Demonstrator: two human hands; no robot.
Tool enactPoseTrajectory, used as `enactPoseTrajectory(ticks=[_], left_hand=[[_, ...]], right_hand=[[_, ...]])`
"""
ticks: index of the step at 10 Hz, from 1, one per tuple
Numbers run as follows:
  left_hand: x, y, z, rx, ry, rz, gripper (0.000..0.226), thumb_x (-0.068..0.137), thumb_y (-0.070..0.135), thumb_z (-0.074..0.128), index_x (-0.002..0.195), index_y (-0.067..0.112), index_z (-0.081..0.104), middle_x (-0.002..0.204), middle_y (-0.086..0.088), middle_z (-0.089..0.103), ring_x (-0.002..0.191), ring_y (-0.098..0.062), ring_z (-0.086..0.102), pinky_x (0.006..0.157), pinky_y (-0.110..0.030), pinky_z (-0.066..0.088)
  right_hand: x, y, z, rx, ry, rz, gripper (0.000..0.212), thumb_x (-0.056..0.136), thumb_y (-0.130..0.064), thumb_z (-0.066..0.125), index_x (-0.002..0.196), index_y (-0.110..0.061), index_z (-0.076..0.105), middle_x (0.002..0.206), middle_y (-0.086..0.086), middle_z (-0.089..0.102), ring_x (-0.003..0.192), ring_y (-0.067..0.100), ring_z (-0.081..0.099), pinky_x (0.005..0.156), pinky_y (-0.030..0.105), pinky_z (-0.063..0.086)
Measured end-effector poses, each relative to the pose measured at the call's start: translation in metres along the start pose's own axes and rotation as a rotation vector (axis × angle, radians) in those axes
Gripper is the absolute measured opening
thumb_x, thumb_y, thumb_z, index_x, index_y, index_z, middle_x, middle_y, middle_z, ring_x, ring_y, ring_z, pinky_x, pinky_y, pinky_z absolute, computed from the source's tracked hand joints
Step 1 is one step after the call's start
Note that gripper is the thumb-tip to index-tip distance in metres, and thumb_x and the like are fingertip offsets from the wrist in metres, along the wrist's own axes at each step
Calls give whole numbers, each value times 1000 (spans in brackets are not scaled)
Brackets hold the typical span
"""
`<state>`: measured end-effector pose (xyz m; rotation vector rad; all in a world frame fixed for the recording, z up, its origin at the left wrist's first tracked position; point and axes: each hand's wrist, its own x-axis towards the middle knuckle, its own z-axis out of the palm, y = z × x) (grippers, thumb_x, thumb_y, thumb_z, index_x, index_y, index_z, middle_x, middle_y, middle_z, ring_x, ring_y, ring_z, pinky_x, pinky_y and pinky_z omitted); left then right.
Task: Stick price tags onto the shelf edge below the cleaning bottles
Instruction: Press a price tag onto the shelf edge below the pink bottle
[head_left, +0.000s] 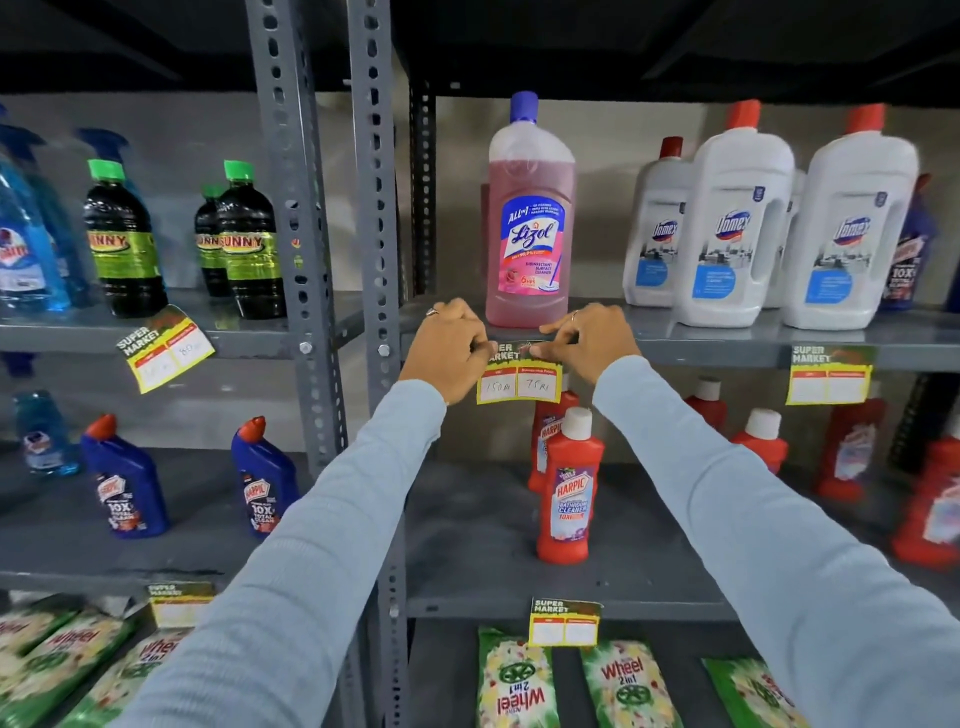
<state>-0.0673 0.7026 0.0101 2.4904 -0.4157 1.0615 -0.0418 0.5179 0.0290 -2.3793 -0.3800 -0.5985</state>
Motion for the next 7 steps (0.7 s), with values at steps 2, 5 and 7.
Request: enactPoseTrajectory(ticks=[2,5,7], left_hand=[[4,-10,4,-17,35,37,28,83,21,64,65,7,49,87,-11,57,86,-27,49,75,-34,42],[9,-2,-14,-263,6,-122,25,75,-2,72,79,8,50,85,-11,71,78,-19,65,72,-32,56],[8,-3,-26,-274,-62,-133,26,77,-17,55,81,8,55,89,-9,71,85,-18,65,87,-39,55]], right_hand=[[9,-11,-12,-150,98,214,58,52,-53,83,77,-7,60,79,9,64,70,25,61,70,35,54],[9,-6,-29,-91,35,108,34,57,-32,87,74,-6,75,78,6,73,70,21,63,66,29,47],[-15,11,-56,193,190,-15,26,72,7,66,88,-11,72,96,11,74,80,14,67,88,31,53]])
